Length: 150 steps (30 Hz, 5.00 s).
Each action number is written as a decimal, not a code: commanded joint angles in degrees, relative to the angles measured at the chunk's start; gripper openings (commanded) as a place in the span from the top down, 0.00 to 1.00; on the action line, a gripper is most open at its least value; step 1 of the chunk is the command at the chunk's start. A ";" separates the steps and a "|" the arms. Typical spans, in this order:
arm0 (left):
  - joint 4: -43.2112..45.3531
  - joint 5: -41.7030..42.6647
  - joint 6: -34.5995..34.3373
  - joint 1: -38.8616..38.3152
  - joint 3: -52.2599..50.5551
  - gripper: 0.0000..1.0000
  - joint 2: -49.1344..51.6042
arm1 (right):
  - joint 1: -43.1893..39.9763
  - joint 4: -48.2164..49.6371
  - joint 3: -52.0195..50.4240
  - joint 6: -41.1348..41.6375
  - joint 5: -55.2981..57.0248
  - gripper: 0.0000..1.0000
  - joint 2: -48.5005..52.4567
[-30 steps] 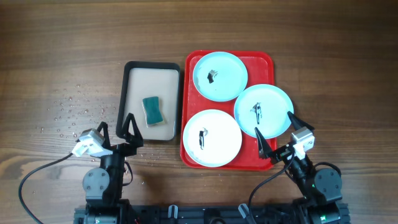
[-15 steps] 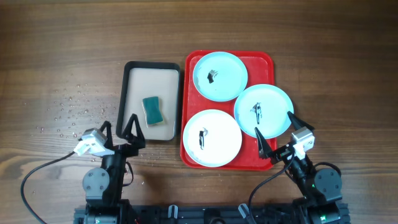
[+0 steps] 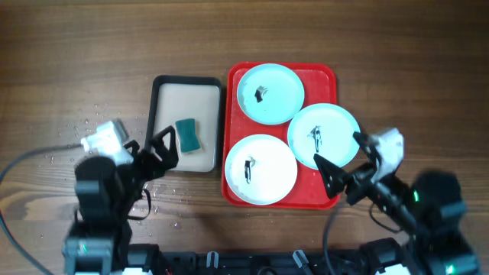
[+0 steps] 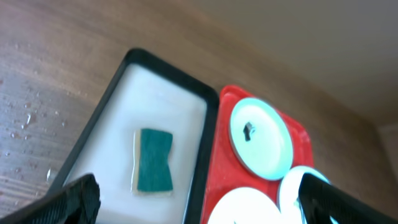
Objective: Clean dirty plates on tray and stack at the side
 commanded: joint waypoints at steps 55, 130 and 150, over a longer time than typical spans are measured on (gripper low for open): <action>-1.95 -13.29 0.90 -13.05 16.59 0.96 60.67 | 5.97 -16.72 10.67 12.96 1.73 0.73 58.01; -1.31 -21.11 -16.96 -33.64 20.90 0.96 69.53 | 11.26 7.43 2.29 30.32 14.75 0.96 64.28; 19.04 12.28 -18.25 -36.13 21.16 0.96 77.72 | 11.26 7.41 2.29 28.15 14.75 0.96 64.28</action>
